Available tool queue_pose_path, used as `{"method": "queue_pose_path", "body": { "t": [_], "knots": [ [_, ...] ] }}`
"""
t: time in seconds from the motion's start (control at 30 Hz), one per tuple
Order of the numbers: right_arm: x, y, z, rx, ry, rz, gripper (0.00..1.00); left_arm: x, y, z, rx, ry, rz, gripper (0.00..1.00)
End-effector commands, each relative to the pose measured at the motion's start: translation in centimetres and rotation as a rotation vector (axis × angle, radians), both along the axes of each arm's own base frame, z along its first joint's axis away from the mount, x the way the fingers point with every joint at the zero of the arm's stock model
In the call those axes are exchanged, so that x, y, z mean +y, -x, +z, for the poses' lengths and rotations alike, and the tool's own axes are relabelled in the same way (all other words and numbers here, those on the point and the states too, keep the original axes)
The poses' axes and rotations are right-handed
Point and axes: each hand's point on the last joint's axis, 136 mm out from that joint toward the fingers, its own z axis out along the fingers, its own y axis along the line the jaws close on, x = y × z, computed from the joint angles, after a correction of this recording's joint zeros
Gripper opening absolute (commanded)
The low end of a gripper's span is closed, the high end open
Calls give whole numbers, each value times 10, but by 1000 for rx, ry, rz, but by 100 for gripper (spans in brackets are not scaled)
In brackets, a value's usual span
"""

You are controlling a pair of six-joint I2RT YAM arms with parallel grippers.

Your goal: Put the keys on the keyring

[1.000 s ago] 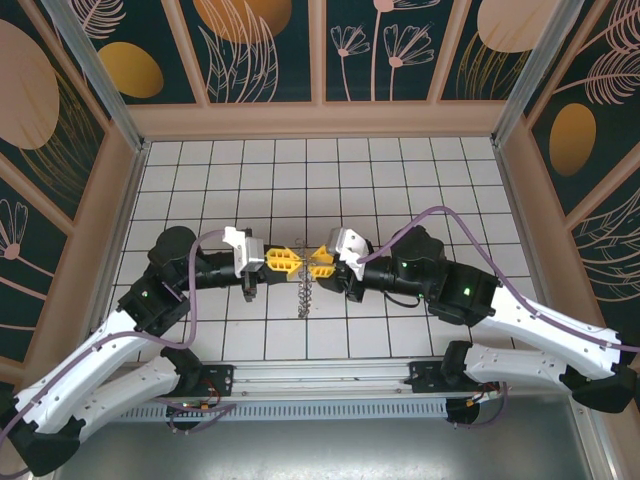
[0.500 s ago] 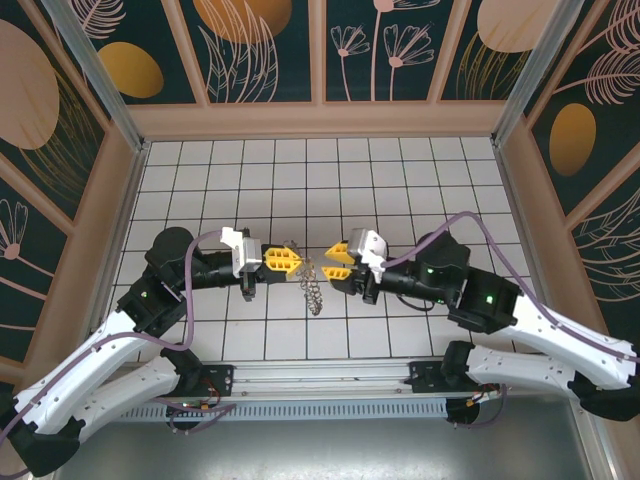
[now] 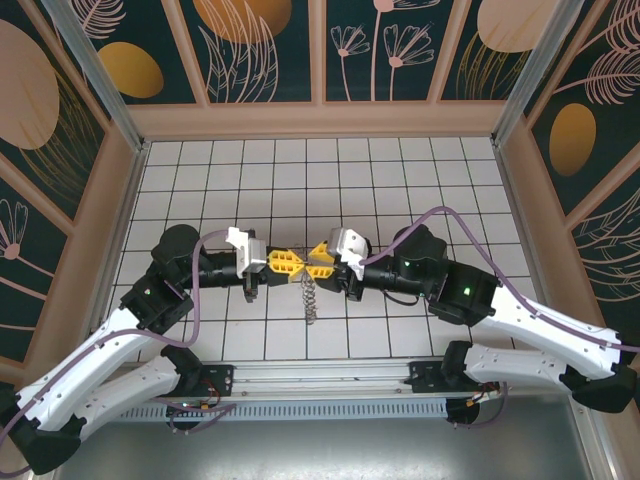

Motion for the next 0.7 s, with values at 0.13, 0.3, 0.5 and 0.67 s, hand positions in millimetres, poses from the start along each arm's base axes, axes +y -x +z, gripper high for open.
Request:
{"method": "queue_pose_path", "body": {
  "t": [0.13, 0.3, 0.5, 0.67],
  "knots": [
    [2, 0, 20, -38, -52, 14, 3, 2, 8, 15, -59, 29, -28, 0],
    [1, -14, 10, -52, 32, -54, 0, 1, -5, 10, -51, -19, 35, 0],
    [0, -29, 2, -92, 156, -114, 0, 10, -31, -25, -49, -249, 177, 19],
    [8, -30, -4, -102, 207, -89, 0, 10, -38, -28, -65, -331, 189, 16]
  ]
}}
